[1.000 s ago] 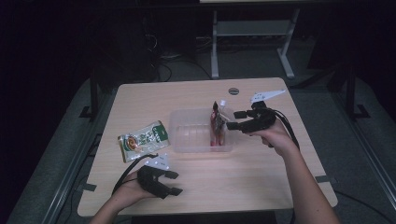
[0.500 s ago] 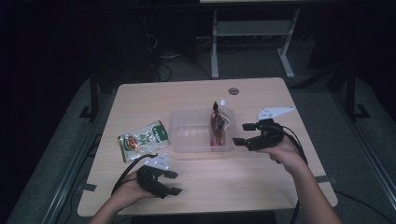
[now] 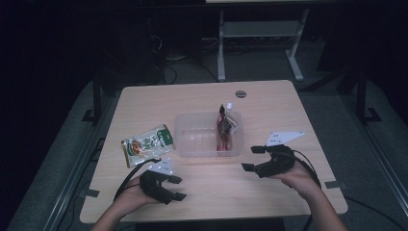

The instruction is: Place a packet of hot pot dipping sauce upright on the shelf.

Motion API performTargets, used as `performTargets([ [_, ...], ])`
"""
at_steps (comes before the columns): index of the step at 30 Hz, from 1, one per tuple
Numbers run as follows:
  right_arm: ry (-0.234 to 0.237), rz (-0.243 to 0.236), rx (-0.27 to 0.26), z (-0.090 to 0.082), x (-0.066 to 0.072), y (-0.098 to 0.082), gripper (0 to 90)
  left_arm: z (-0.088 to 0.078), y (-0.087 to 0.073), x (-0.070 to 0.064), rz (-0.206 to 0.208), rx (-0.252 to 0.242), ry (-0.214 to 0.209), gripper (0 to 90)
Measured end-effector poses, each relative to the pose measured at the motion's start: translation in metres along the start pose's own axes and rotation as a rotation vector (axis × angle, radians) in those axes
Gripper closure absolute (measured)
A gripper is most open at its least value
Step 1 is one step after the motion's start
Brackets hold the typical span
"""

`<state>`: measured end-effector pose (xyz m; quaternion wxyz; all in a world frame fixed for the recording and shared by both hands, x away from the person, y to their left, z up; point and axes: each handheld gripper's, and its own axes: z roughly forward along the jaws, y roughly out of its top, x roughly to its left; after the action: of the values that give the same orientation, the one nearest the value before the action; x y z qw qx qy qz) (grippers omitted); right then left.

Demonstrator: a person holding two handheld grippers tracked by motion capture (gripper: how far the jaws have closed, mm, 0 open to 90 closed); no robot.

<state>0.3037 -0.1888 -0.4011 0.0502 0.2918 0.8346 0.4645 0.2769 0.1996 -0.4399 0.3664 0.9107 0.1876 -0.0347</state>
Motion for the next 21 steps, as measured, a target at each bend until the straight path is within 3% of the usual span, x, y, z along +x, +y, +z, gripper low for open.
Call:
performTargets([
  [4, 0.003, 0.006, -0.003, 0.006, 0.008, -0.013, 20.7, -0.002, -0.001, 0.001, -0.001, 0.003, 0.005, 35.4],
  [7, 0.008, -0.003, 0.023, 0.014, 0.013, -0.023, 19.9, -0.004, -0.001, 0.002, 0.000, 0.002, 0.010, 35.4],
  [15, 0.040, -0.021, 0.068, 0.033, 0.017, -0.027, 19.9, -0.014, -0.004, 0.008, -0.025, -0.010, 0.031, 35.7],
  [21, 0.047, -0.037, 0.088, 0.038, 0.018, -0.029, 19.8, -0.029, -0.007, 0.018, -0.059, -0.004, 0.090, 43.5],
])
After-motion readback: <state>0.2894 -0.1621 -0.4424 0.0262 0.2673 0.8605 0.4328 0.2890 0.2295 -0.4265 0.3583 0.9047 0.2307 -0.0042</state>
